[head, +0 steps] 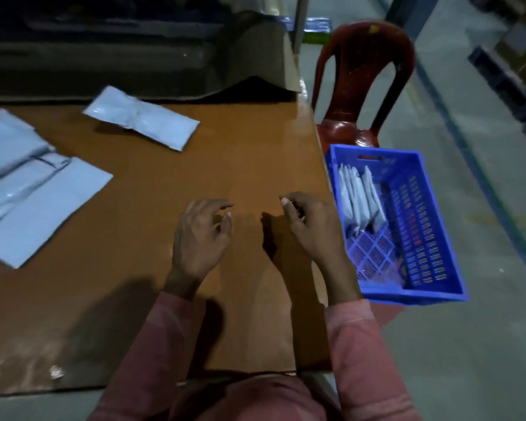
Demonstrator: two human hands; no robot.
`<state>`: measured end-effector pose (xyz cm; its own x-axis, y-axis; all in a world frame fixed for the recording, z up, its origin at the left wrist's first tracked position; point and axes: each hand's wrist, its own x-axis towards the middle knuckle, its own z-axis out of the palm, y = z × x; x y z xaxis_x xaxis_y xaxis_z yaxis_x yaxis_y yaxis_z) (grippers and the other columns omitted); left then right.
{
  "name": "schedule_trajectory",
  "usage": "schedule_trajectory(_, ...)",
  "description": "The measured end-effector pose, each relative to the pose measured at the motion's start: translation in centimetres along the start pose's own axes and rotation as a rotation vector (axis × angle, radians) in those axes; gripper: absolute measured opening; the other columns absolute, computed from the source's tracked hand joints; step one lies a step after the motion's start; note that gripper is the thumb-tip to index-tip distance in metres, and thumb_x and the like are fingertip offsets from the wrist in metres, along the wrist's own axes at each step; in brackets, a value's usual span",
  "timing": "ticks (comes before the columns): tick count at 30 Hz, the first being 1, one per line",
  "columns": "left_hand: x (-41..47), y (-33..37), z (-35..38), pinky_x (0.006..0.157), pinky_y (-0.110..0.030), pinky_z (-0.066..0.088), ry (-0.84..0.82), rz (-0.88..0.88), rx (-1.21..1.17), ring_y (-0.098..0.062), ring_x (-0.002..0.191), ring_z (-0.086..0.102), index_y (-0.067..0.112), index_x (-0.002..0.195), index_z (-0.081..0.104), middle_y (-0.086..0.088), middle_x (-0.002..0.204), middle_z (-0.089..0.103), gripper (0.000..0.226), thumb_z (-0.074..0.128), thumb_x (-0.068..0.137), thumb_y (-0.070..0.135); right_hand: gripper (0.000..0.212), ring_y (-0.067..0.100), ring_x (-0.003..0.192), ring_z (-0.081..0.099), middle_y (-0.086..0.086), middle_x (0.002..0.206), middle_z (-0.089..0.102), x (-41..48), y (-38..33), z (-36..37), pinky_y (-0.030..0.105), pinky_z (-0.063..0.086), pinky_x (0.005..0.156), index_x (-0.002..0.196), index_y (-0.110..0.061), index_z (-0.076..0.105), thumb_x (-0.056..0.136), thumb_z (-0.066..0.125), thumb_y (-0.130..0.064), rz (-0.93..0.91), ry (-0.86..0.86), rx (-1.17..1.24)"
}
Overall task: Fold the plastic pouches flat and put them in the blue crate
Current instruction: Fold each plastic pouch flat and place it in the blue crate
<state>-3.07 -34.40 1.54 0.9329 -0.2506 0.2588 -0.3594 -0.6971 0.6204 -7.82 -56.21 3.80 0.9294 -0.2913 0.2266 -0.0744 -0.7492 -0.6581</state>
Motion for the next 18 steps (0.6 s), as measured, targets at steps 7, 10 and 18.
schedule_trajectory(7,-2.7,-9.4,-7.9,0.093,-0.032,0.05,0.101,-0.081,0.004,-0.015,0.117,0.054,0.024,0.121,0.07,0.004,0.117,0.067,0.024,0.061,0.098,0.021,0.031,0.015,0.08,0.066,-0.001,0.106,0.073,-2.8,-9.3,8.8,0.033,0.052,0.066,0.118,-0.023,0.073,0.105,0.05,-0.039,-0.14,-0.158,-0.045)
schedule_trajectory(10,-2.9,-14.3,-10.0,0.097,-0.047,0.049,0.169,-0.169,0.113,-0.026,0.117,0.054,0.024,0.12,0.068,-0.001,0.118,0.067,0.029,0.058,0.093,0.024,0.03,0.016,0.081,0.066,-0.002,0.107,0.073,-3.3,-12.4,12.1,0.033,0.052,0.067,0.116,-0.021,0.073,0.104,0.051,-0.038,-0.167,-0.196,-0.02)
schedule_trajectory(18,0.5,-24.2,-12.3,0.117,-0.068,0.011,0.04,-0.593,0.474,-0.039,0.152,0.017,0.022,0.152,0.039,-0.01,0.166,0.027,0.058,0.048,0.097,0.039,0.027,0.015,0.087,0.066,-0.005,0.106,0.074,-1.9,-18.3,17.5,0.031,0.052,0.07,0.115,-0.025,0.073,0.103,0.051,-0.038,-0.306,-0.304,-0.074)
